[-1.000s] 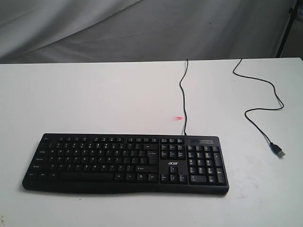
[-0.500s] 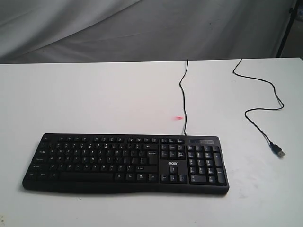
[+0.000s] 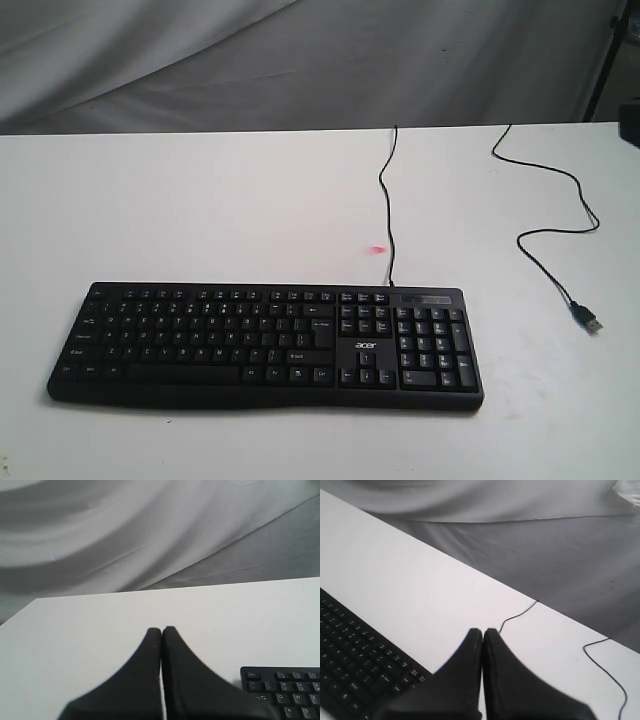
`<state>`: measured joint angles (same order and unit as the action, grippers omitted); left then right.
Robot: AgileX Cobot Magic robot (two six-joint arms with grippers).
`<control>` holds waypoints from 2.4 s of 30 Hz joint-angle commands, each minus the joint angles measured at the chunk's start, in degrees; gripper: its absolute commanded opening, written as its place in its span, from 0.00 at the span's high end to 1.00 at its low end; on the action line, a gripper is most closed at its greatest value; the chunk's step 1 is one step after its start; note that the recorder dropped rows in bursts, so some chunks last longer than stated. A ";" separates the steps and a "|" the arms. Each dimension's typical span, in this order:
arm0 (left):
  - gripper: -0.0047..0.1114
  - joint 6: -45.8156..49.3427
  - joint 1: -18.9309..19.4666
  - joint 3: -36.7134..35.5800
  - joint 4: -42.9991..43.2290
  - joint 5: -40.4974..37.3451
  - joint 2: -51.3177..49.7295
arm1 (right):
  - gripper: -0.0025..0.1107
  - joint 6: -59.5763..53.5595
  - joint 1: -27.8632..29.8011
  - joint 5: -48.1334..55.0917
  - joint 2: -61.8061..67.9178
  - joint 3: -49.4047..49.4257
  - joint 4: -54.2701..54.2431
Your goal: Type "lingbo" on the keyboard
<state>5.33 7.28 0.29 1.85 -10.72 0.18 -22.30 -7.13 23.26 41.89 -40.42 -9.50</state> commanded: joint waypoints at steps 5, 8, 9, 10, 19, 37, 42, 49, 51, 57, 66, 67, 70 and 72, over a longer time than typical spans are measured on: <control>0.95 -0.16 -0.22 -0.29 -0.03 0.24 -0.18 | 0.98 0.72 -10.78 -3.04 9.19 -0.36 -0.53; 0.95 -0.16 -0.22 -0.29 -0.03 0.24 -0.18 | 0.98 3.03 -14.42 -3.98 14.27 -0.36 -1.74; 0.95 -0.16 -0.22 -0.29 -0.03 0.24 -0.18 | 0.98 3.82 -15.64 -5.15 15.89 -0.36 -1.74; 0.95 -0.16 -0.22 -0.29 -0.03 0.24 -0.18 | 0.98 5.29 -16.84 -6.43 17.93 -0.36 -1.74; 0.95 -0.16 -0.22 -0.29 -0.03 0.24 -0.18 | 0.98 7.60 -24.43 -2.70 36.01 -10.46 -3.54; 0.95 -0.16 -0.22 -0.29 -0.03 0.24 -0.18 | 0.98 -0.20 -28.87 -24.91 68.60 -19.53 2.11; 0.95 -0.16 -0.22 -0.29 -0.03 0.24 -0.18 | 0.98 -2.86 -28.75 -28.13 71.22 -19.53 1.87; 0.95 -0.16 -0.22 -0.29 -0.03 0.24 -0.18 | 0.98 -3.26 -27.12 -29.21 71.66 -19.39 1.87; 0.95 -0.16 -0.22 -0.29 -0.03 0.24 -0.18 | 0.98 -3.26 -26.69 -29.09 71.66 -19.39 1.87; 0.95 -0.16 -0.22 -0.29 -0.03 0.24 -0.18 | 0.98 -3.26 -26.16 -28.71 71.66 -19.39 2.96; 0.95 -0.16 -0.22 -0.29 -0.03 0.24 -0.18 | 0.98 -3.26 -26.16 -27.15 71.66 -19.39 3.15; 0.95 -0.16 -0.22 -0.29 -0.03 0.24 -0.18 | 0.98 -3.26 -26.16 -26.73 71.66 -19.39 3.15; 0.95 -0.16 -0.22 -0.29 -0.03 0.24 -0.18 | 0.98 -3.26 -26.16 -26.58 71.66 -19.39 3.28; 0.95 -0.16 -0.22 -0.29 -0.03 0.24 -0.18 | 0.98 -3.16 -26.27 -26.30 71.90 -19.39 3.39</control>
<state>5.33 7.28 0.29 1.85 -10.72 0.18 -25.17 -33.70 -3.36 113.68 -59.69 -6.99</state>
